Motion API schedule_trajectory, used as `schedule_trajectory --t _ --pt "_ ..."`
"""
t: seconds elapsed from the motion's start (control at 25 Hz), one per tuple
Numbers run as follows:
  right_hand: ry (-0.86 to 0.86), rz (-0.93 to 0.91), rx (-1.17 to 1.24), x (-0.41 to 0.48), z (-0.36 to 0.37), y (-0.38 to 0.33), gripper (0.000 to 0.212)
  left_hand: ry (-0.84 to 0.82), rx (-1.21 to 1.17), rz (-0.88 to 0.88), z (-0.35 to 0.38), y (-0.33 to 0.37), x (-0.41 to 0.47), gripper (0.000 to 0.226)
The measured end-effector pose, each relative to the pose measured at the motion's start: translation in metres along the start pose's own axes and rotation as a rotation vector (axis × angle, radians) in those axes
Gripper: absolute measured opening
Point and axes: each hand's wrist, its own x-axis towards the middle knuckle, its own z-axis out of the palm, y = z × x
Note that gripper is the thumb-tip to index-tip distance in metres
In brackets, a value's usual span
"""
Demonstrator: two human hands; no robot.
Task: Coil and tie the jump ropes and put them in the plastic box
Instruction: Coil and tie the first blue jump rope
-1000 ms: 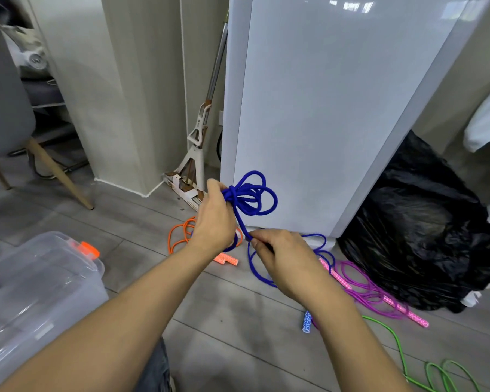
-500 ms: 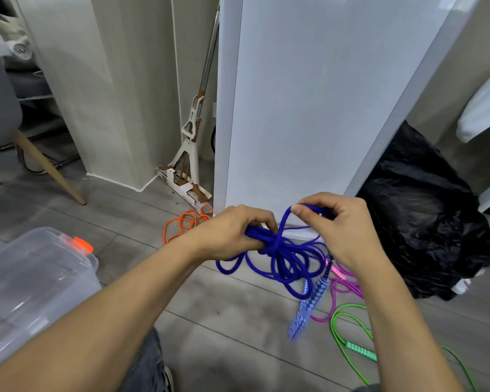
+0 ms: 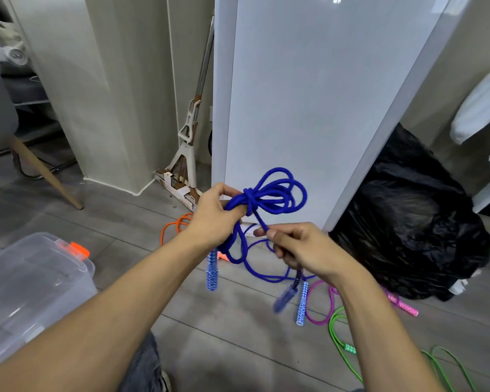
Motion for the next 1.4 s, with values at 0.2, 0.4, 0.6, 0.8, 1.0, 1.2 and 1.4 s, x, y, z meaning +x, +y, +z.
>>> schedule_trajectory --t 0.2,0.4,0.6,0.8,1.0,1.2,1.4 --pt "-0.060 0.006 -0.199 -0.010 0.009 -0.012 0.020 0.010 0.716 0.267 -0.011 -0.010 0.004 0.021" --pt "0.206 -0.146 -0.318 -0.016 -0.015 -0.013 0.007 -0.533 0.877 0.326 -0.010 -0.001 -0.003 0.027" --pt "0.214 -0.201 -0.065 -0.017 -0.031 -0.009 0.009 -0.791 0.139 0.102 -0.010 0.010 -0.014 0.025" --pt "0.166 -0.151 0.117 -0.015 -0.030 -0.009 0.036 -0.554 -0.213 -0.019 -0.006 0.008 -0.009 0.023" --pt "0.015 0.133 0.191 -0.013 -0.038 0.005 0.025 -0.243 -0.399 -0.184 0.002 0.000 0.003 0.028" --pt "0.077 0.149 -0.003 -0.023 -0.040 0.003 0.024 -0.010 -0.551 -0.276 -0.011 -0.006 0.016 0.029" --pt "0.478 -0.116 -0.053 -0.001 -0.006 -0.008 0.018 -0.169 -0.674 -0.356 0.002 0.005 -0.001 0.019"
